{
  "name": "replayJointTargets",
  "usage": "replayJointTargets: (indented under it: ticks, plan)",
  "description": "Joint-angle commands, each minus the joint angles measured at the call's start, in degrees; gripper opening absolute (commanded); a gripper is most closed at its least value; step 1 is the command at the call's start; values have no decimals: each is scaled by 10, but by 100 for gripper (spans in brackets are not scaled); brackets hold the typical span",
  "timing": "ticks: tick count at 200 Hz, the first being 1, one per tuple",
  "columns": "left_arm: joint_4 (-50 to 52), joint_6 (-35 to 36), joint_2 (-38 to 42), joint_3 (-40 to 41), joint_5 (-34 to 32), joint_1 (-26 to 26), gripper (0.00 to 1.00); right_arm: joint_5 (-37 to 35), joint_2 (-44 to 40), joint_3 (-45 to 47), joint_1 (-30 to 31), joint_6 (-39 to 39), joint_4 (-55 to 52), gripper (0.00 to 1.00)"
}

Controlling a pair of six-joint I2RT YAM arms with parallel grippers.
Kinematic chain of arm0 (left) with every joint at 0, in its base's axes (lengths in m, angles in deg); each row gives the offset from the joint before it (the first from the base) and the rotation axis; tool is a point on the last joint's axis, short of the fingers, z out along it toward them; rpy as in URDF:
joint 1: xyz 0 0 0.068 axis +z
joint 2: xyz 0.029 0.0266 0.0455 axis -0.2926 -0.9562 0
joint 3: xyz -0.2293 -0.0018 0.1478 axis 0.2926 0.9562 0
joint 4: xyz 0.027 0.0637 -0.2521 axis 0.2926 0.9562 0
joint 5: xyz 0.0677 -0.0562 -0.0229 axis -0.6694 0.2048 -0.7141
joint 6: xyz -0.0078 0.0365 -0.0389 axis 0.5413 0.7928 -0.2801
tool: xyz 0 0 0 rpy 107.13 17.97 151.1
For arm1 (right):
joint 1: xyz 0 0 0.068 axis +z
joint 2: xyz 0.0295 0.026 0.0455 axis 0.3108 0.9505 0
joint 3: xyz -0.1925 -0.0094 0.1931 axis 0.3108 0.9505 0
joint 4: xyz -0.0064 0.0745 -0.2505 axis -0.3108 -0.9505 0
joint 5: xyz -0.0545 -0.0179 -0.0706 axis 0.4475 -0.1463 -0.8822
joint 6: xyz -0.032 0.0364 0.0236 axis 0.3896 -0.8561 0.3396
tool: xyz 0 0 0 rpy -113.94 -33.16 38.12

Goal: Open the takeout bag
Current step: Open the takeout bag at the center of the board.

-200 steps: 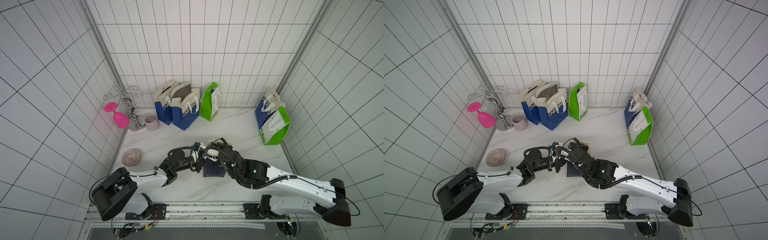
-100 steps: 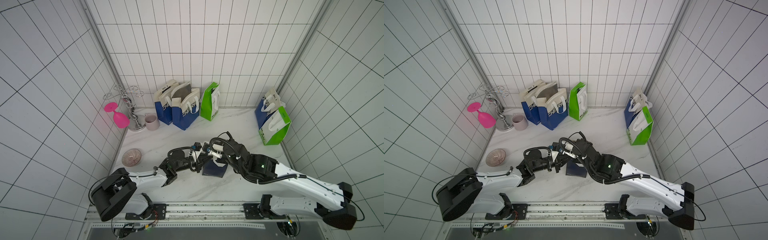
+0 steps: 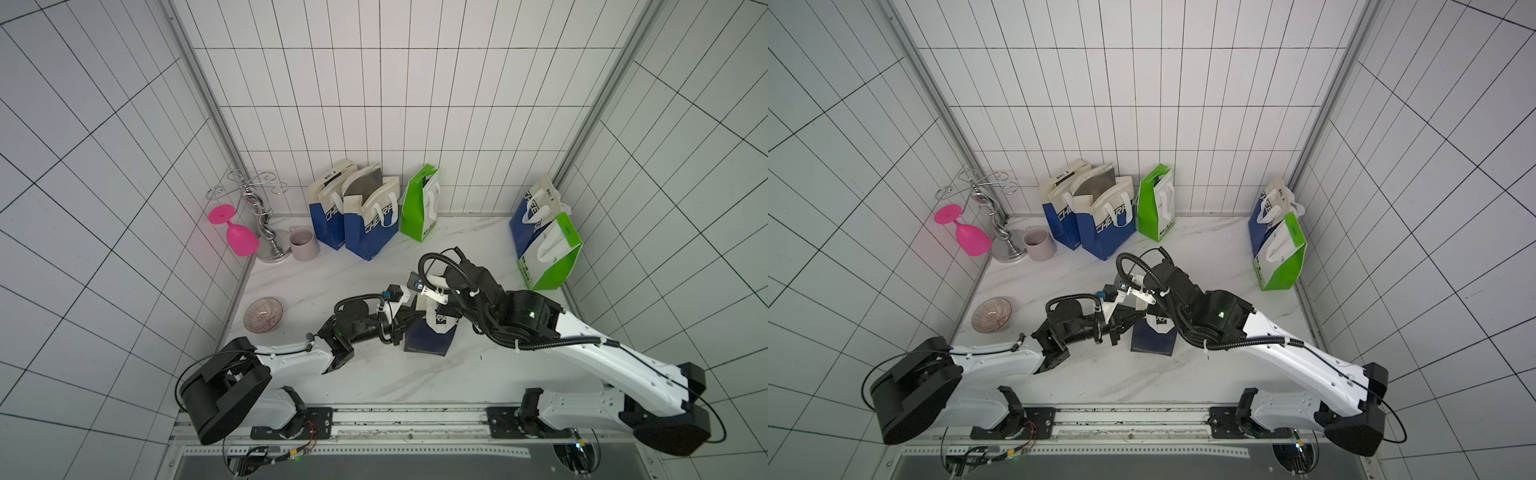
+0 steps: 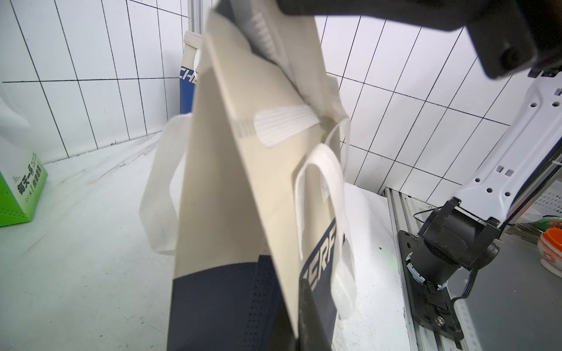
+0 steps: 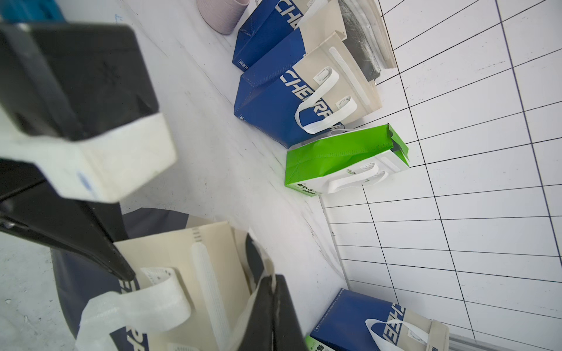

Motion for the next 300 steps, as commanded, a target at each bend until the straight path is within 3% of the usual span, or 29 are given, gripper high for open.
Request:
replayJointTargets:
  ticks: [1,91,246,300]
  plan:
    - [6,7,10,-4,9,-2,0,-28,0,-108,-14,5,-18,0]
    - [2,8,5,-4,12,-2,0,36,42,-174,-29,37,-98,0]
    - [-4,9,2,-1,13,-3,0,84,125,-295,-49,83,-177,0]
    - [-4,8,2,-1,13,-3,0,101,85,-169,-48,37,-124,0]
